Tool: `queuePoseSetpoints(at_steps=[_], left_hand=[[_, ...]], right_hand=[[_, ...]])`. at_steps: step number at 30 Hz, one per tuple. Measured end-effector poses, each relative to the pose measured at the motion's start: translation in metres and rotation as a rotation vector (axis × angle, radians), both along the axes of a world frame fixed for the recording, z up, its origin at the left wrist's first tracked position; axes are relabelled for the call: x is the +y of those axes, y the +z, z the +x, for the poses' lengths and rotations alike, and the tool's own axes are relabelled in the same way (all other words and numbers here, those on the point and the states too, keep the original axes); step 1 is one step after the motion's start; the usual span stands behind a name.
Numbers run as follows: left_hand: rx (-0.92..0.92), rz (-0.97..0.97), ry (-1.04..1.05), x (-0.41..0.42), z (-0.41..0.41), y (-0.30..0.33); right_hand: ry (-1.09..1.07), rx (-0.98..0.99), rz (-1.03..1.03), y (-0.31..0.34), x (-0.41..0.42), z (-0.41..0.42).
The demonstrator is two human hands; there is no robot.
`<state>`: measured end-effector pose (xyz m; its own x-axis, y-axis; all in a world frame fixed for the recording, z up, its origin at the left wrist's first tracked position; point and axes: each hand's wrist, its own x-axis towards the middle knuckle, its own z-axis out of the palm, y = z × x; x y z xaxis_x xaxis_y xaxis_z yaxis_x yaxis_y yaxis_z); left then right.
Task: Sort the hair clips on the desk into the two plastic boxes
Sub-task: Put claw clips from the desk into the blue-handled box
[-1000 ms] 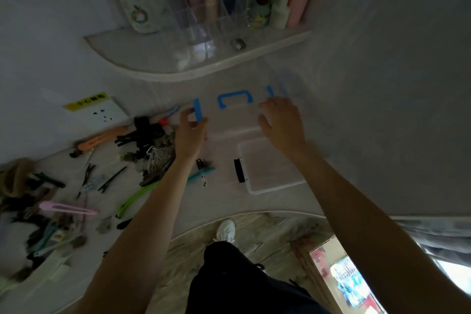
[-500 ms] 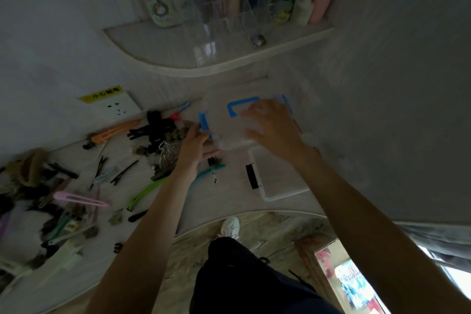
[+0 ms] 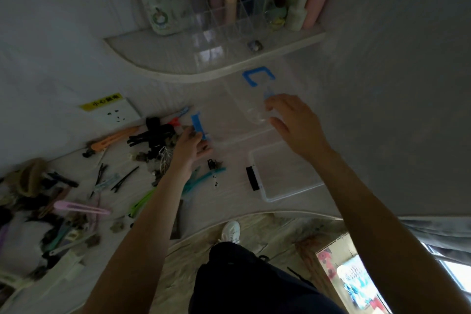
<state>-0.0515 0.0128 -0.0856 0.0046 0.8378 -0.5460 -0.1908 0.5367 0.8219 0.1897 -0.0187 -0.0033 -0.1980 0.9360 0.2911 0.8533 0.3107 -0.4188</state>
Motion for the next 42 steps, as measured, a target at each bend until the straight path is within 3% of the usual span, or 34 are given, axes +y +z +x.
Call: queuePoseSetpoints(at_steps=[8,10,12,16,20,24,28,31,34,37,42], left_hand=[[0.070,0.021,-0.050,0.001,0.004,0.005],[0.066,0.037,-0.103,0.002,0.008,0.008],[0.079,0.051,-0.163,0.003,0.015,0.012],[0.190,0.101,-0.245,-0.002,0.025,0.014],[0.472,0.229,-0.436,-0.010,0.008,0.008],[0.687,0.447,-0.209,-0.048,-0.028,0.005],[1.220,0.810,-0.307,-0.113,-0.076,-0.003],[1.400,0.695,-0.483,-0.162,-0.097,-0.022],[1.436,0.421,-0.603,-0.186,-0.110,-0.044],[1.423,0.357,-0.618,-0.181,-0.112,-0.052],[1.435,0.434,-0.627,-0.162,-0.114,-0.062]], right_hand=[[-0.423,0.282,-0.154,-0.020,-0.007,0.025],[-0.548,0.168,-0.160,-0.023,-0.007,0.029],[-0.663,0.066,-0.106,-0.019,-0.013,0.033],[-0.786,0.253,0.070,-0.004,-0.044,0.025],[-0.622,0.246,0.041,-0.004,-0.076,-0.009],[-0.346,0.272,-0.063,-0.020,-0.098,-0.060],[-0.065,0.216,-0.278,-0.050,-0.112,-0.101],[0.063,0.168,-0.468,-0.081,-0.115,-0.117],[0.115,0.086,-0.560,-0.107,-0.104,-0.126],[0.077,0.012,-0.588,-0.124,-0.082,-0.131],[-0.176,0.343,-0.571,-0.142,-0.064,-0.156]])
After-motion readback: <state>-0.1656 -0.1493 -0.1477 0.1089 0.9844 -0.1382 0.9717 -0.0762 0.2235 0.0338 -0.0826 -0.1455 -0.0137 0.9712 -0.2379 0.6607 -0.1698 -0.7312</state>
